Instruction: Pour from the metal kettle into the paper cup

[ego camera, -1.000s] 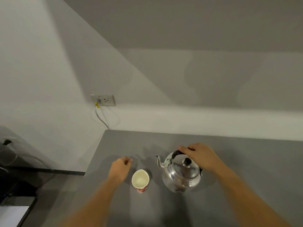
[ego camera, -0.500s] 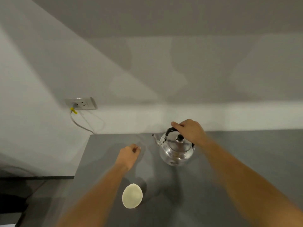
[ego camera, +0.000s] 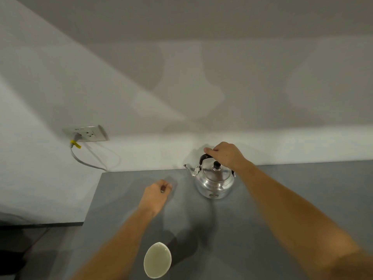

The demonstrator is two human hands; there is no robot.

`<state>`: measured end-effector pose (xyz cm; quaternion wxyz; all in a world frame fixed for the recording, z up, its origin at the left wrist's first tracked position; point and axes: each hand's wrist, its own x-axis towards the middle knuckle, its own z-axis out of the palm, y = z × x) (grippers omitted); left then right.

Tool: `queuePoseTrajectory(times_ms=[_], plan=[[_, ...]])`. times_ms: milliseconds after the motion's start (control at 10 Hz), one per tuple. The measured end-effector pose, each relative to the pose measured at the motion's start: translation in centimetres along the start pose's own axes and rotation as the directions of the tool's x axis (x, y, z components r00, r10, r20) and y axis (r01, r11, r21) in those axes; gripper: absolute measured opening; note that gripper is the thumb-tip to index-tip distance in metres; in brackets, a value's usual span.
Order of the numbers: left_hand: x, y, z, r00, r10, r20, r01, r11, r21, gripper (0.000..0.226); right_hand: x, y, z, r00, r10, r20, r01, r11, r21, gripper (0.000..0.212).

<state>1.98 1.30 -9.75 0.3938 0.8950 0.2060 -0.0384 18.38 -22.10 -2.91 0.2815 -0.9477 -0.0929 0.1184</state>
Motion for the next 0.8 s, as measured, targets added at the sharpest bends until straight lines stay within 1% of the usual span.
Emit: queuePoseTrajectory(times_ms=[300, 500, 600, 700, 800], plan=[[-0.6, -0.4, 0.2, 1.000, -0.022, 0.008, 0.023, 0.999, -0.022, 0.020, 0.4, 0.3, 0.7, 1.000, -0.020, -0.005, 0.020, 1.000, -0.020, 0.060], [-1.3, -0.1, -0.2, 1.000, 0.000, 0.004, 0.000, 1.000, -0.012, 0.018, -0.2, 0.2, 0.7, 1.000, -0.028, 0.011, 0.028, 0.999, -0.031, 0.058], [-1.9, 0.5, -0.8, 1.000, 0.028, 0.001, -0.028, 1.000, -0.009, 0.018, -1.0, 0.1, 0.1, 0.998, -0.059, 0.028, 0.060, 0.996, -0.061, 0.053], [-2.6, 1.7, -1.9, 0.997, 0.073, -0.015, -0.073, 0.997, -0.001, 0.019, -2.0, -0.7, -1.1, 0.989, -0.140, -0.044, 0.134, 0.983, -0.123, 0.038], [-3.6, 3.5, -3.2, 0.992, 0.108, -0.067, -0.107, 0.994, 0.011, 0.018, -3.7, -2.1, -2.7, 0.959, -0.259, -0.113, 0.239, 0.957, -0.166, 0.032]])
